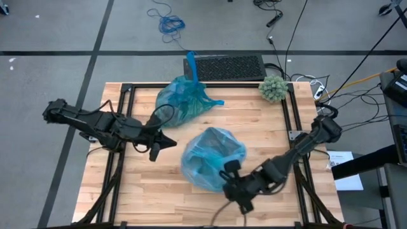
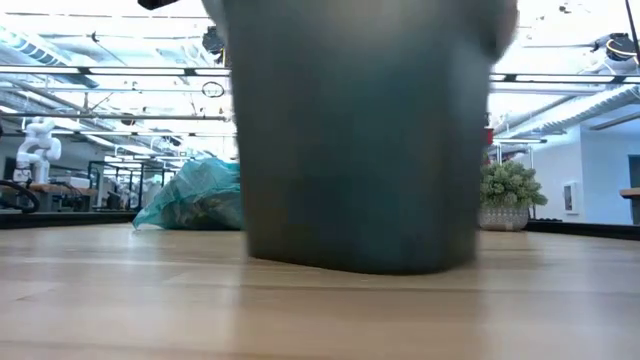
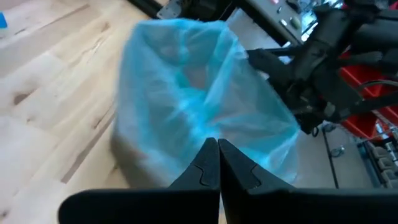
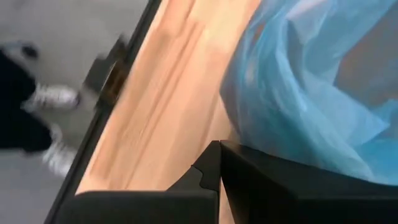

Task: Place trash/remove bag and relplace
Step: Insert the new trash bag into the trash bin

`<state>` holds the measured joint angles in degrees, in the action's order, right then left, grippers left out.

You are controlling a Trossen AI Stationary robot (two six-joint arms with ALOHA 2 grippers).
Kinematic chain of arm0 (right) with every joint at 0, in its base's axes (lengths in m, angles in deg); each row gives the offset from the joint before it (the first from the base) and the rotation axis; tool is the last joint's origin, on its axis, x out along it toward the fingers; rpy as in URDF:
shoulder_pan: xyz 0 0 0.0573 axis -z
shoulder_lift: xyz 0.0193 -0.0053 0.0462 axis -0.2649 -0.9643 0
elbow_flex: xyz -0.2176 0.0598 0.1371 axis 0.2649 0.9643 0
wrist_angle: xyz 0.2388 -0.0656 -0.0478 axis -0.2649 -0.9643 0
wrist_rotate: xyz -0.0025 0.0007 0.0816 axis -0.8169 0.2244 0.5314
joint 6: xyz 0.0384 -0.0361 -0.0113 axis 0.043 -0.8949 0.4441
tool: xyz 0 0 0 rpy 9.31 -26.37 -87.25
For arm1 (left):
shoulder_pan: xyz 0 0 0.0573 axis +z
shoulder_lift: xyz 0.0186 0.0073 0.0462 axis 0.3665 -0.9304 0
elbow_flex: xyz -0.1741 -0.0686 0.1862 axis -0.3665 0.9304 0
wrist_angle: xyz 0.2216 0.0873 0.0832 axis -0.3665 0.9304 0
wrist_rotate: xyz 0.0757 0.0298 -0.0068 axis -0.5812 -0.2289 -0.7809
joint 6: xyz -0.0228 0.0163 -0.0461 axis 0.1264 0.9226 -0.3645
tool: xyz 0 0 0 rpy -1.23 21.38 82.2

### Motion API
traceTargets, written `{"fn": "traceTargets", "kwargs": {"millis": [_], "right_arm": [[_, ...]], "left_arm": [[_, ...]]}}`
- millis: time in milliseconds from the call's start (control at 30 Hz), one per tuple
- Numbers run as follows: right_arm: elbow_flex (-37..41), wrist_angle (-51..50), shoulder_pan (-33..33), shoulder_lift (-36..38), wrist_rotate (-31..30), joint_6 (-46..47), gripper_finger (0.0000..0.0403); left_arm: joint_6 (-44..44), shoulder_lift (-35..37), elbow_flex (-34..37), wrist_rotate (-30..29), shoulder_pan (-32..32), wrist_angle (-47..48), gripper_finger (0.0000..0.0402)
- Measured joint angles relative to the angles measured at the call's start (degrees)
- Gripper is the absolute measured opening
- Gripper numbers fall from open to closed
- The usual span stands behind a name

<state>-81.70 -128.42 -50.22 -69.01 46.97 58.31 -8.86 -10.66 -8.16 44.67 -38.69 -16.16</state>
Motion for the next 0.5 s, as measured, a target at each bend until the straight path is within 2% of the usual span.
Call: {"fn": "traceTargets", "kwargs": {"millis": [300, 500], "right_arm": [[0.36, 10.63, 11.55, -1.02, -0.77, -3.01, 0.0], [0.68, 11.73, 14.37, 0.82, 5.11, -9.16, 0.0]], "left_arm": [[-0.11, 0.04, -0.02, -3.2, -3.24, 0.04, 0.0], [-1.55, 0.06, -0.02, -4.5, -5.7, 0.0, 0.0]]}}
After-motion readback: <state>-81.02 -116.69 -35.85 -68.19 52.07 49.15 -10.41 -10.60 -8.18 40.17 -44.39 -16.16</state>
